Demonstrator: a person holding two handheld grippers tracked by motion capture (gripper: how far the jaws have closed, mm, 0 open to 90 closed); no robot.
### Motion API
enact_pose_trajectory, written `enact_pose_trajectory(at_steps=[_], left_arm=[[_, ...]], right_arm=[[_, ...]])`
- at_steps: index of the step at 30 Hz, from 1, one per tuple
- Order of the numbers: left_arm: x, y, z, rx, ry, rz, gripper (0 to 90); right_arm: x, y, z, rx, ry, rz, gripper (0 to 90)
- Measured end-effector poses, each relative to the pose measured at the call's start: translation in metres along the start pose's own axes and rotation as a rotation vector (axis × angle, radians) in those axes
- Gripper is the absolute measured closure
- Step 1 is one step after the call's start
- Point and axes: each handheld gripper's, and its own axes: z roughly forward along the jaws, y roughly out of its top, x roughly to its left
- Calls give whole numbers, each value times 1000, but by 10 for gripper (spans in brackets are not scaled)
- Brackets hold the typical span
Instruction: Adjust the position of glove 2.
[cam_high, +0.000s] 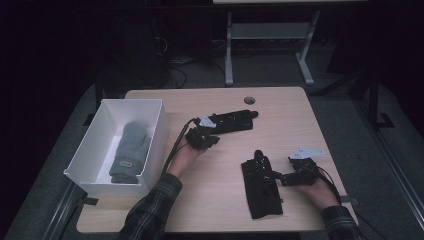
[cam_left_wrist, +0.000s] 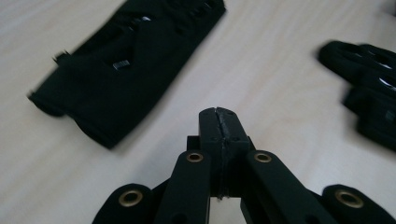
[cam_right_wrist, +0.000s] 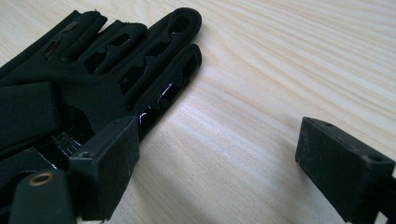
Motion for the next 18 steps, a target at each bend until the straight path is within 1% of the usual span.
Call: enact_pose_trajectory(at_steps=[1, 2, 3, 7, 8, 10, 11, 13, 14, 15, 16, 18], left_arm=[[3, 3, 3, -3, 6, -1, 896], [9, 7, 8, -8, 8, -9, 896], [11, 9, 10, -2, 14, -16, 896], [22, 18, 24, -14, 31, -17, 896], [25, 19, 27, -20, 32, -20, 896], [32, 21, 31, -11, 42, -21, 895], [35, 22, 35, -23, 43, -34, 895], [40, 22, 39, -26, 46, -46, 895], [42, 22, 42, -22, 49, -51, 895], [44, 22, 46, -3, 61, -45, 895], [46, 22, 49, 5, 67, -47, 895], [49, 18, 53, 13, 57, -75, 895]], right_arm=[[0, 0, 0, 0, 0, 0, 135], [0, 0, 0, 0, 0, 0, 135], [0, 0, 0, 0, 0, 0, 135], [0, 0, 0, 0, 0, 0, 135], [0, 0, 0, 0, 0, 0, 135], [0, 0, 0, 0, 0, 0, 135], [0, 0, 0, 0, 0, 0, 135], [0, 0, 0, 0, 0, 0, 135], [0, 0, 0, 0, 0, 0, 135], [0, 0, 0, 0, 0, 0, 135], [0, 0, 0, 0, 0, 0, 135], [0, 0, 0, 0, 0, 0, 135]])
